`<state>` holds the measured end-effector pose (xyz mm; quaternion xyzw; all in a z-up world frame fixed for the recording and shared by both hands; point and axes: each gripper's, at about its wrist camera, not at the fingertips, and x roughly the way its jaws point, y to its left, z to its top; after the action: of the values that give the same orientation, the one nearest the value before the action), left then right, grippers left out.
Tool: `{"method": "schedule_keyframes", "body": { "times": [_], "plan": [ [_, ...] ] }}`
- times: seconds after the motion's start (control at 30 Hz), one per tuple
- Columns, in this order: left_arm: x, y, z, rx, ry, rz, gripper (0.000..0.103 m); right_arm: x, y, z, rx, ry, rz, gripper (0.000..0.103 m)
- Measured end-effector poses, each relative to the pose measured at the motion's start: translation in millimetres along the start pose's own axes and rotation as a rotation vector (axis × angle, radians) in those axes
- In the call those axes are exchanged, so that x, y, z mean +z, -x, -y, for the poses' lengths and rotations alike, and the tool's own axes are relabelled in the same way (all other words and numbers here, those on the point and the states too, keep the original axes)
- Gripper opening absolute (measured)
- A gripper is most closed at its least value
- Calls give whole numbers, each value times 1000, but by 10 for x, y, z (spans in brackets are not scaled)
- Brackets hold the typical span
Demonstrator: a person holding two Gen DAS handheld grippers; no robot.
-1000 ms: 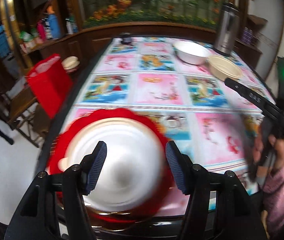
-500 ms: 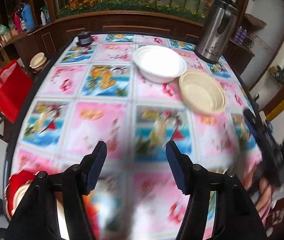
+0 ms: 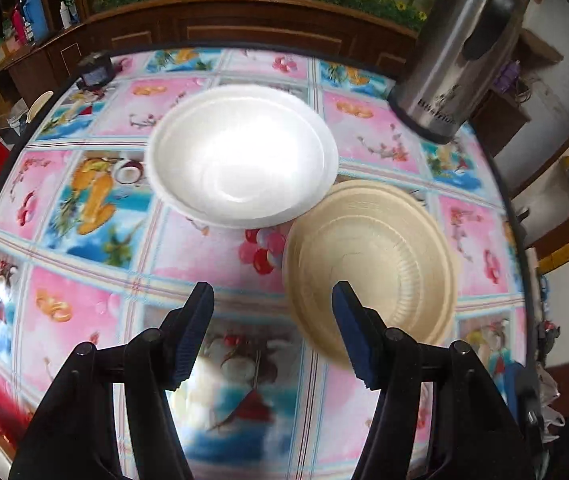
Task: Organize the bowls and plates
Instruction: 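Move the open left gripper to the rim of the beige ribbed bowl, then close the left gripper on the beige bowl rim, then carry the beige bowl onto the stack and open the left gripper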
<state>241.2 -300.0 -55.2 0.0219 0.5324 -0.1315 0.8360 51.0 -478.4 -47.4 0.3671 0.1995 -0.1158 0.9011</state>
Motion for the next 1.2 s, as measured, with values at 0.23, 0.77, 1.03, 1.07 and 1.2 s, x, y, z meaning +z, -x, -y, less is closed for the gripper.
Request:
{"method": "schedule_keyframes", "body": {
  "times": [0.23,0.77,1.03,1.07,1.2],
  "plan": [
    [-63,-312,62,-11,-30,-84,31,-17,-3,-15,-11,6,0,53],
    [-994,273,-460,-84,-71,-125,9,-224,-315,-70,94,4,-266,52],
    [-1351,552,-806,-85,-35,-86,9,-673,-144,-528,121,224,-375,52],
    [-1386,577,-831,-84,-32,-82,9,-742,-82,-575,102,251,-369,52],
    [-1530,640,-889,-106,-33,-78,9,-1003,96,-647,68,299,-381,52]
  ]
}}
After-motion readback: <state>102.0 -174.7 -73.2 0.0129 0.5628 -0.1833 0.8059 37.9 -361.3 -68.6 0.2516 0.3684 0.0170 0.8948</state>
